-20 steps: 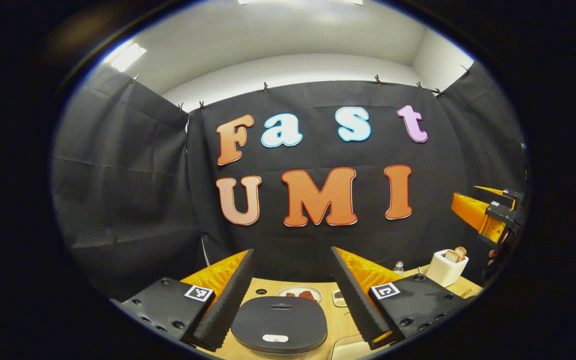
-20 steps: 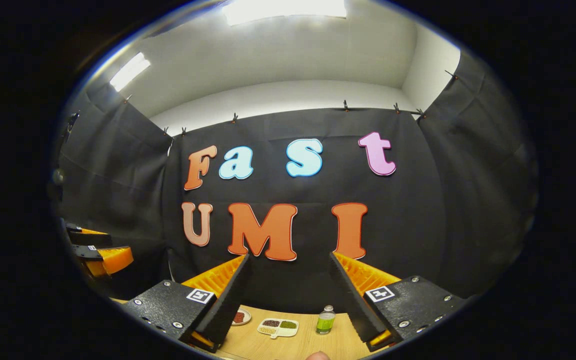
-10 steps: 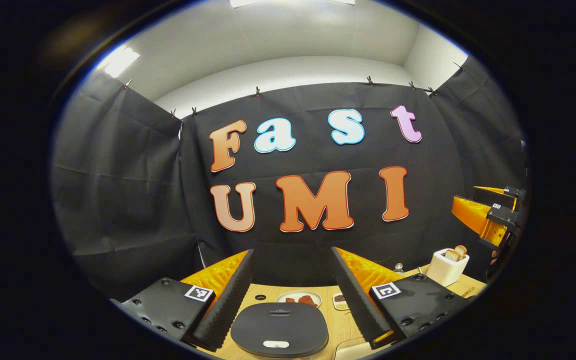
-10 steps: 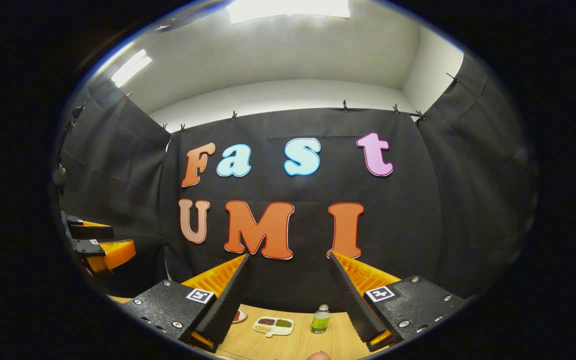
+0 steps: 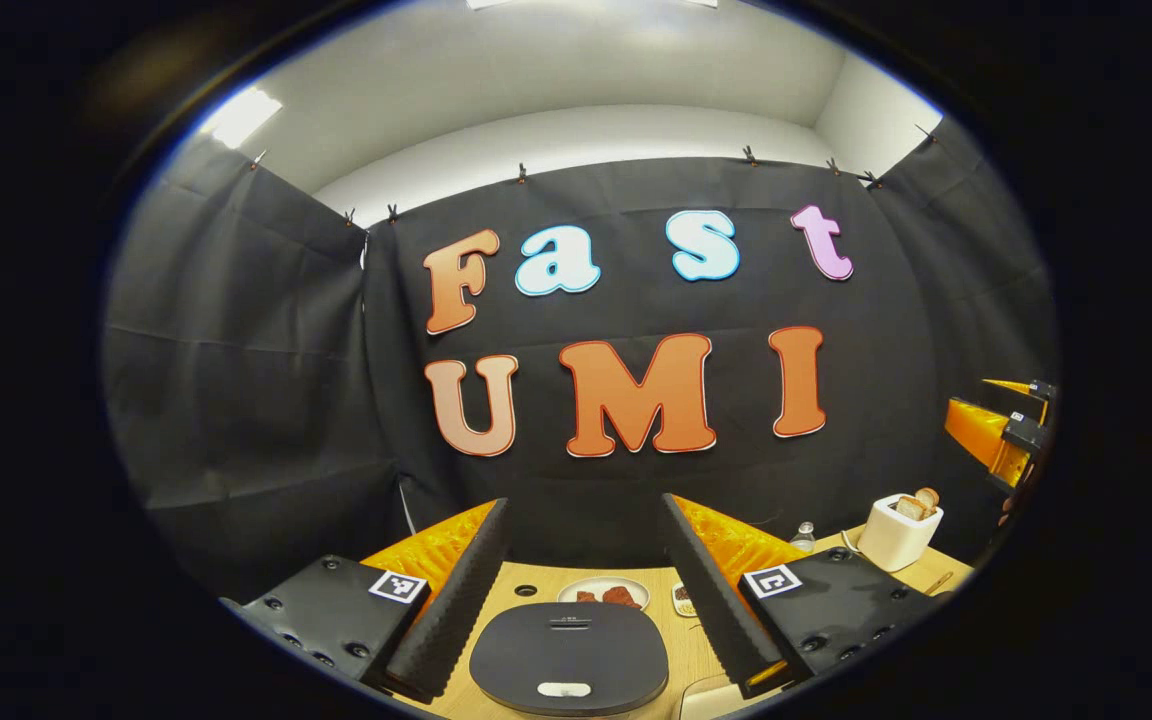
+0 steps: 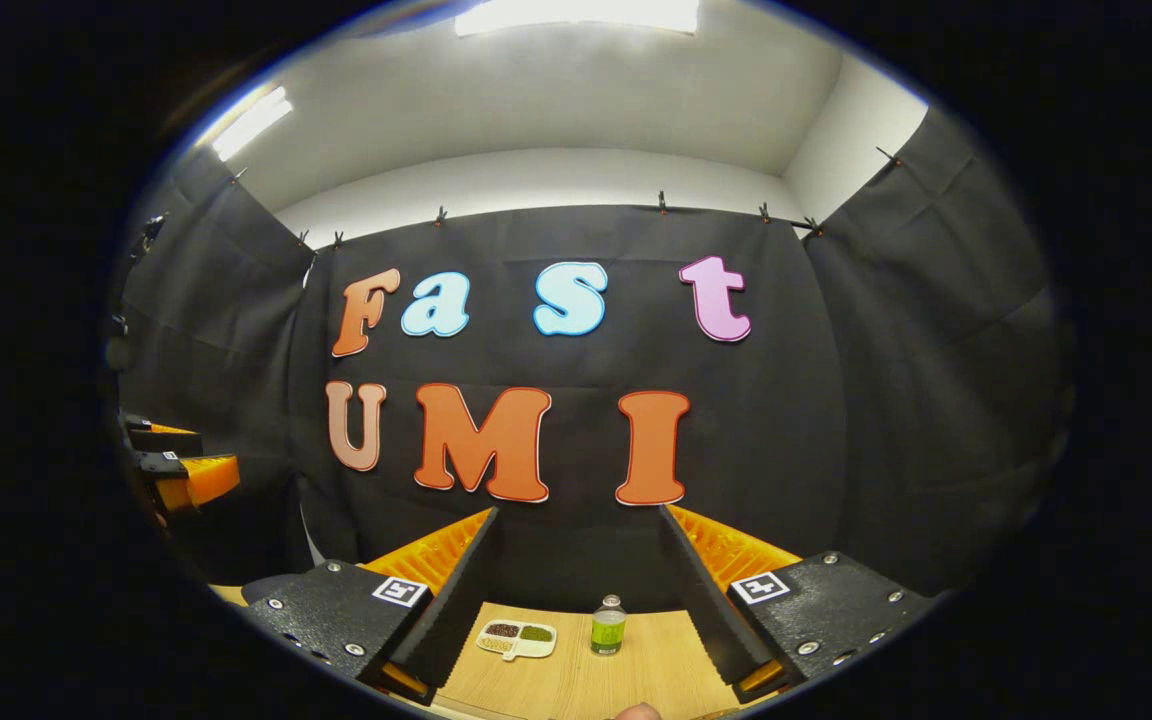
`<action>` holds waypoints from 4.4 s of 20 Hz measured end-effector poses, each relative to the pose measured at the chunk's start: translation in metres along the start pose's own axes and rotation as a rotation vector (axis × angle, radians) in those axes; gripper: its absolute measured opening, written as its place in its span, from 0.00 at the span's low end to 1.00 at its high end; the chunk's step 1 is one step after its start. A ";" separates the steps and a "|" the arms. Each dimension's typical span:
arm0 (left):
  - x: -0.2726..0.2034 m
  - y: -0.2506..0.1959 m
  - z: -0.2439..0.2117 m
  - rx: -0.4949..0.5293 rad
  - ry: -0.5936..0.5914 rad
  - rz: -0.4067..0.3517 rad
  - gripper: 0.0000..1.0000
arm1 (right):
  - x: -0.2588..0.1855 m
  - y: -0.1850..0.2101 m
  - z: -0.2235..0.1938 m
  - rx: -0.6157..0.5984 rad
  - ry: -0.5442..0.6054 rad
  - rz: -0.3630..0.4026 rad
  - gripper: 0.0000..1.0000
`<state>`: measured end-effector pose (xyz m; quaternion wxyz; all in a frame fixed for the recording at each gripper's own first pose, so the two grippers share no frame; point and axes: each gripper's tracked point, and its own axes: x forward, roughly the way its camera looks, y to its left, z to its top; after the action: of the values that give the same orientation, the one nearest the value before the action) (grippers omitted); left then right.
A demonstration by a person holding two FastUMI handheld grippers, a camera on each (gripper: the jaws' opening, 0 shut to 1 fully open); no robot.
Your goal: Close the left gripper, press the button to open the rice cooker; take a wooden spoon from the chopstick holder with the right hand, scoop a spoonful of rice and pour it into the rice cooker, then put the wooden spoon back into the chopstick holder.
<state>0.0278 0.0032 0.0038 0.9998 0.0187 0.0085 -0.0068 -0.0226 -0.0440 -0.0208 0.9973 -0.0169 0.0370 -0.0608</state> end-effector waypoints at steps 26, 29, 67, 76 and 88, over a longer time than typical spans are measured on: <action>-0.005 0.017 -0.211 -0.185 1.084 -0.079 0.03 | -0.054 -0.063 -0.068 -0.057 0.184 -0.158 0.95; -0.014 0.010 -0.240 -0.257 1.194 -0.081 0.05 | -0.062 -0.068 -0.080 -0.066 0.220 -0.172 0.95; 0.045 0.035 -0.094 0.118 0.401 0.038 0.46 | -0.131 -0.080 -0.256 0.218 0.750 -0.294 0.92; 0.026 0.021 -0.080 0.148 0.333 0.035 0.96 | -0.127 -0.084 -0.328 0.335 0.885 -0.321 0.84; 0.001 0.030 -0.079 0.197 0.361 0.097 0.87 | -0.093 -0.074 -0.360 0.435 0.869 -0.318 0.23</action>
<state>0.0280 0.0357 -0.0743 0.9745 0.1178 0.1859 0.0442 -0.1508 -0.1163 -0.3701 0.8486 0.2126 0.4317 -0.2195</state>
